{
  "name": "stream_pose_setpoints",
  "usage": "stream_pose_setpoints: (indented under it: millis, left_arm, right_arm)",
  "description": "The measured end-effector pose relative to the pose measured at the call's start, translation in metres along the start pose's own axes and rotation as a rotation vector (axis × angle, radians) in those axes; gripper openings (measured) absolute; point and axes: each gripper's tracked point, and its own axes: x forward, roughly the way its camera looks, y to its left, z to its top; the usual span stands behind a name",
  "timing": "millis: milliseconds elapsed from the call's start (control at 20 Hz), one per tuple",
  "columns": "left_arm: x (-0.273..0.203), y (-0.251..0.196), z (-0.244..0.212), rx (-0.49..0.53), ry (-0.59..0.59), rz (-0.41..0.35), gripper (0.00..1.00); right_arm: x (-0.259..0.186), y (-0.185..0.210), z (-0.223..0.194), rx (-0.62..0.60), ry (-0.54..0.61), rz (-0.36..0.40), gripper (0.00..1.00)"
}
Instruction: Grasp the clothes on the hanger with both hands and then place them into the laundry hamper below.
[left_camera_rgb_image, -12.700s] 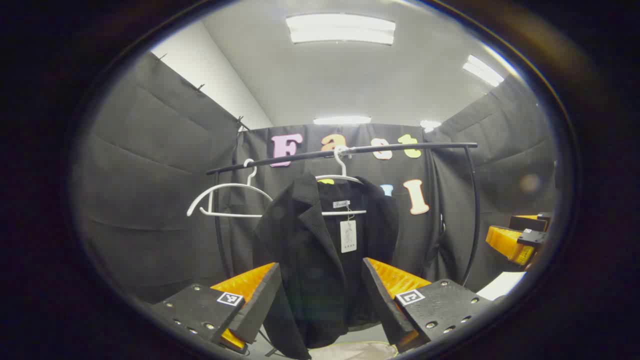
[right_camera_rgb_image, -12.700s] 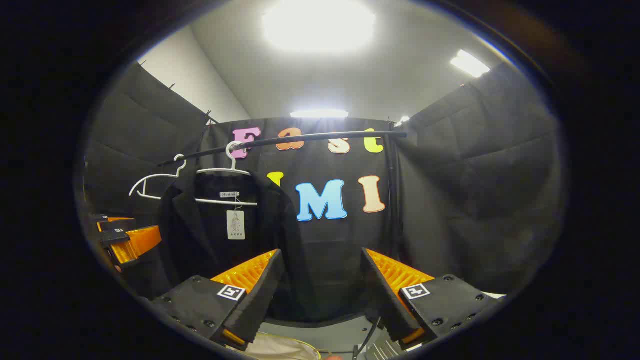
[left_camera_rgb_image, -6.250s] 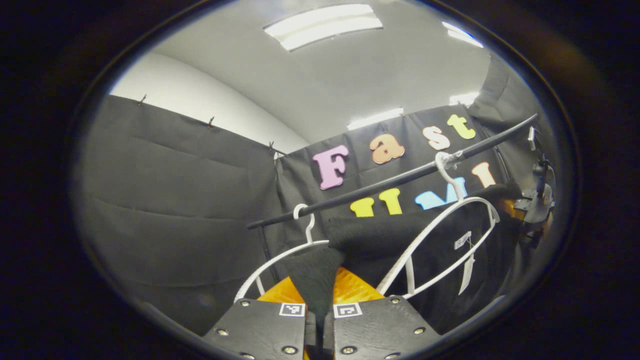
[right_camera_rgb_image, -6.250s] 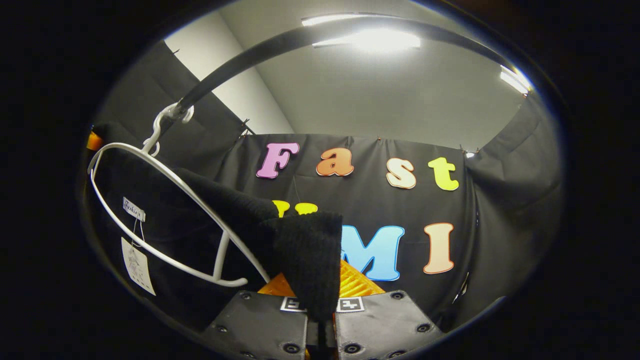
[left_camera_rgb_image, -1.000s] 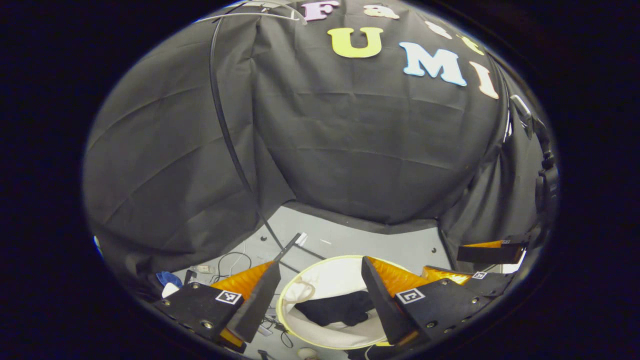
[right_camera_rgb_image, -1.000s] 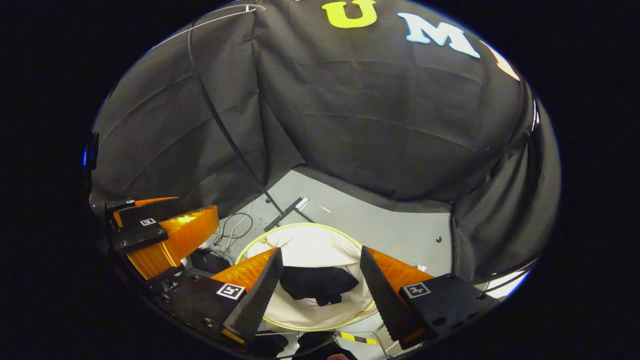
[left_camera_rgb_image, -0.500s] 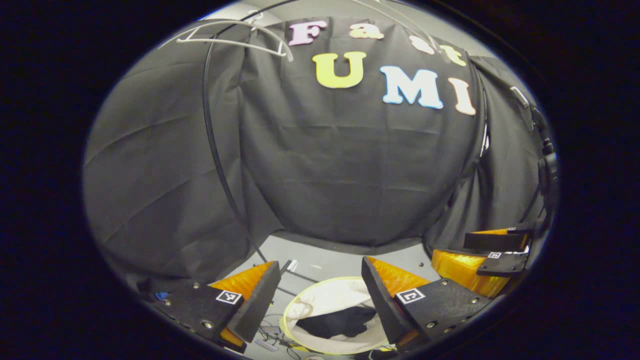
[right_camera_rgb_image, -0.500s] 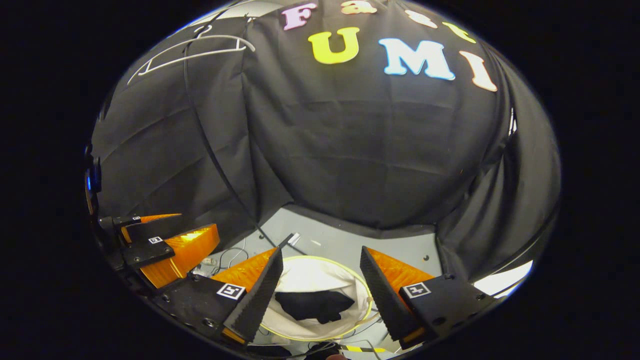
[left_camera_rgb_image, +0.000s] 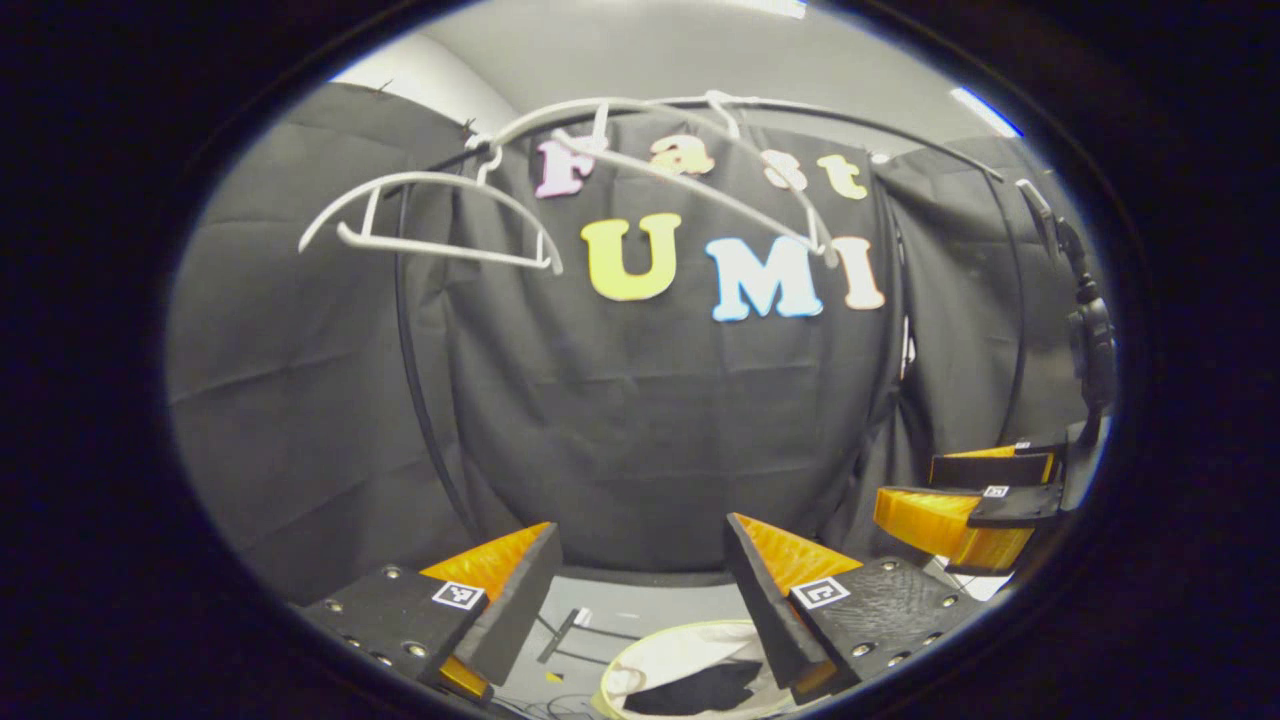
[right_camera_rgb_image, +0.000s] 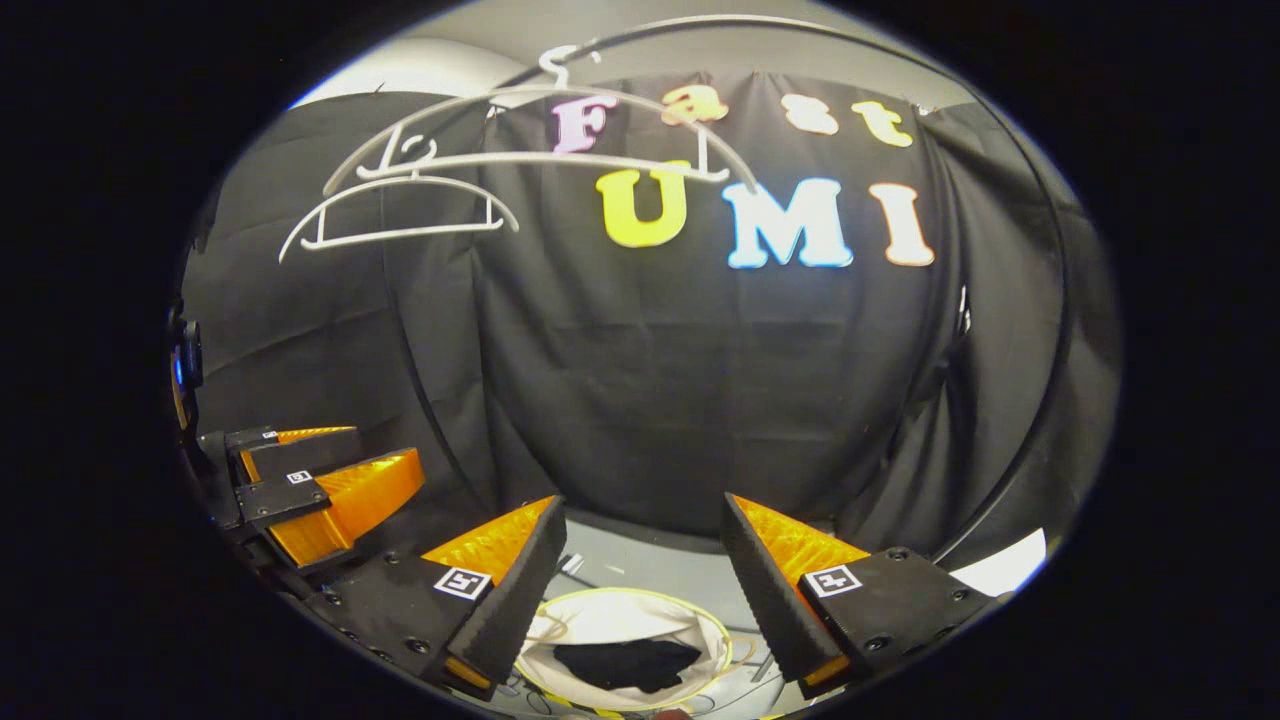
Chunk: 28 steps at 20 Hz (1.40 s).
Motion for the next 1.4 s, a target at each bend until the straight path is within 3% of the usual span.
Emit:
stream_pose_setpoints:
  millis: [400,650,700,750,1000,1400]
  left_arm:
    - [-0.071,0.013,0.09,0.006,-0.156,-0.134,0.94]
    - [-0.107,0.024,0.124,-0.007,-0.241,-0.113,0.94]
    - [-0.117,0.022,0.13,-0.015,-0.254,-0.109,0.94]
    - [-0.123,0.019,0.135,-0.019,-0.265,-0.104,0.94]
    - [-0.146,0.002,0.143,-0.01,-0.294,-0.106,0.94]
    - [-0.164,-0.01,0.14,-0.022,-0.299,-0.091,0.94]
  right_arm:
    - [-0.082,-0.02,0.084,0.021,-0.223,-0.131,0.92]
    - [-0.131,-0.038,0.101,-0.015,-0.295,-0.195,0.92]
    - [-0.135,-0.04,0.105,-0.028,-0.308,-0.209,0.98]
    - [-0.144,-0.045,0.107,-0.037,-0.322,-0.228,0.92]
    - [-0.188,-0.071,0.097,-0.074,-0.375,-0.292,0.92]
    - [-0.199,-0.083,0.091,-0.024,-0.377,-0.29,0.94]
